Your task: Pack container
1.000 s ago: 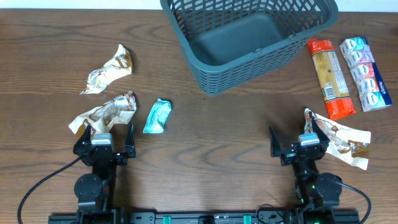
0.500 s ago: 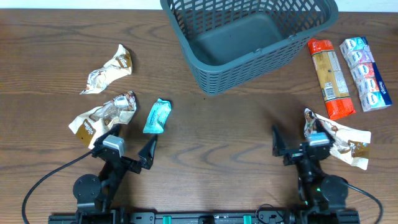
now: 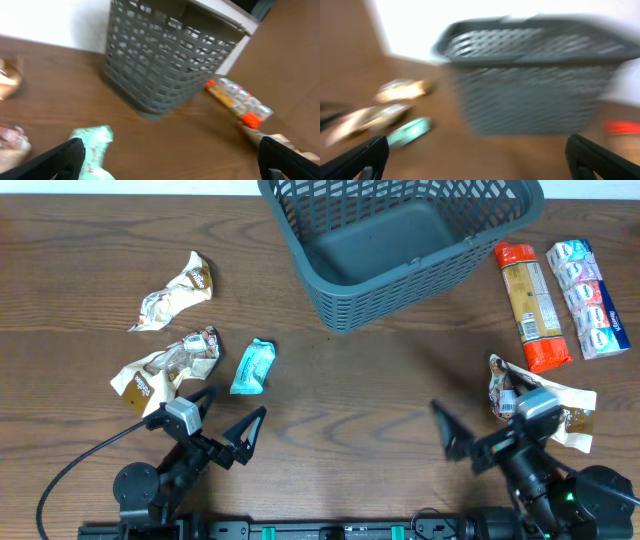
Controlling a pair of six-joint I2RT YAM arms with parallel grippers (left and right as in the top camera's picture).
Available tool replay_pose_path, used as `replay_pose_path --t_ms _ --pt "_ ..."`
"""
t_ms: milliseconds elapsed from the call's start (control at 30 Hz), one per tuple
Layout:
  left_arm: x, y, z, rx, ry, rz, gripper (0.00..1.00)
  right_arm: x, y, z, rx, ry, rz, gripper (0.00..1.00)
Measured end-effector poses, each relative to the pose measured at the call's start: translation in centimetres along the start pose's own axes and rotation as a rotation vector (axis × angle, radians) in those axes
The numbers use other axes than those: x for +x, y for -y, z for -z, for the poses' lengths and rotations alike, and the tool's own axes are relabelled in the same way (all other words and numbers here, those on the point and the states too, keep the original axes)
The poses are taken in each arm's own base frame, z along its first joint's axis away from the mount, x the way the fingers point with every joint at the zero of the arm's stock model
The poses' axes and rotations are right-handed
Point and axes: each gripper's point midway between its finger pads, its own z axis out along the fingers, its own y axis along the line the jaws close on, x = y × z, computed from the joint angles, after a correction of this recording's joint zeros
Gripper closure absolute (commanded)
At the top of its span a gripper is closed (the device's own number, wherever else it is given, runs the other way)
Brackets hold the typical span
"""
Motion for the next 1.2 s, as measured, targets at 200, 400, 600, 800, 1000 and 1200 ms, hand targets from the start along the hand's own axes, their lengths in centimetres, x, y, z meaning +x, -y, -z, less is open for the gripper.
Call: replay_pose_path --t_ms 200,400,600,800,1000,1200 --pt "0.3 0.8 0.0 0.043 -0.02 0.138 0.01 2.3 -3.1 0.2 -0.186 -0.096 -0.092 0.01" --pt "-1.3 3.3 0.5 0.151 -0.006 0.12 0.01 -0.3 -2.8 0.2 -0.166 -0.047 -0.104 0.01" --pt "-7.7 6.6 1.9 0.115 0.017 0.019 0.01 -8.1 -0.2 1.0 0.025 0.018 -0.072 0.01" --pt "-14.9 8.2 0.1 0.053 -0.097 -0.016 0.01 -14.4 3.3 0.2 0.198 -0.069 -0.088 0.01" --pt "-17.8 11.4 -5.6 0.1 -0.336 -0.031 0.01 -18.2 6.5 -3.8 0.25 -0.232 -0.11 0.01" --pt "-14.0 16.4 -11.2 0.187 -0.572 -0.144 0.01 -16.4 7.2 -6.2 0.206 -0.441 -0.151 0.01"
